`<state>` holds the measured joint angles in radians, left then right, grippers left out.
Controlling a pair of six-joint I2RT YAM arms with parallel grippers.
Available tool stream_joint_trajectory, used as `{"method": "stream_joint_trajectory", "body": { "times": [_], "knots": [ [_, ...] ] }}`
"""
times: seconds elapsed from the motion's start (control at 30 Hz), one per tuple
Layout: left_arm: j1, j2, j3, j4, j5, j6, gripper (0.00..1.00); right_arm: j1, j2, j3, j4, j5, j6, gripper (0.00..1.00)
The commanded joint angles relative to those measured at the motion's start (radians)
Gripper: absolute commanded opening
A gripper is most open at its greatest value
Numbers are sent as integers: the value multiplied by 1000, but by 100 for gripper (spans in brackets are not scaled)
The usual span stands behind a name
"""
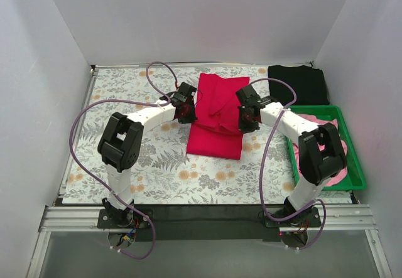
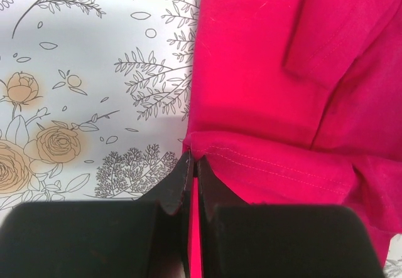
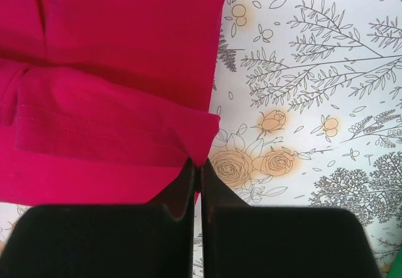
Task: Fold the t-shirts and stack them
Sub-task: Fold the tshirt
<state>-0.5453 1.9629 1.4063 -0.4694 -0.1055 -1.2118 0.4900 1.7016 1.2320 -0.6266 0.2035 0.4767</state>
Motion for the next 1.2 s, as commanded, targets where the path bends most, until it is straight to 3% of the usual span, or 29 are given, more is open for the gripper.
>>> {"method": "stream_joint_trajectory", "body": {
  "times": [0.0,0.4,0.5,0.53,0.6,0.7,0.77,0.97,1.17],
  "knots": [
    [16,-15,-24,34,-80,0,0,-13,9,-22,39,36,-21,1],
    [16,2,-26,63,-77,-6,0,-21,41,-26,70,66,-35,1],
    [16,-7,-20,66,-77,3,14,-21,33,-23,70,68,-33,6],
    [18,-13,-18,66,-77,6,23,-21,18,-20,68,70,-33,9],
    [16,-31,-15,64,-72,9,33,-21,-9,-8,68,63,-44,24],
    [16,-96,-32,64,-62,2,57,-21,-58,4,68,45,-64,40],
    [18,-160,-53,61,-53,-8,62,-13,-80,14,73,30,-76,47],
    [-10,-327,-203,57,-4,-92,57,24,-132,0,143,-80,-139,43],
    [-64,-326,-299,89,55,-141,39,44,-105,-52,199,-226,-204,40]
  ]
}}
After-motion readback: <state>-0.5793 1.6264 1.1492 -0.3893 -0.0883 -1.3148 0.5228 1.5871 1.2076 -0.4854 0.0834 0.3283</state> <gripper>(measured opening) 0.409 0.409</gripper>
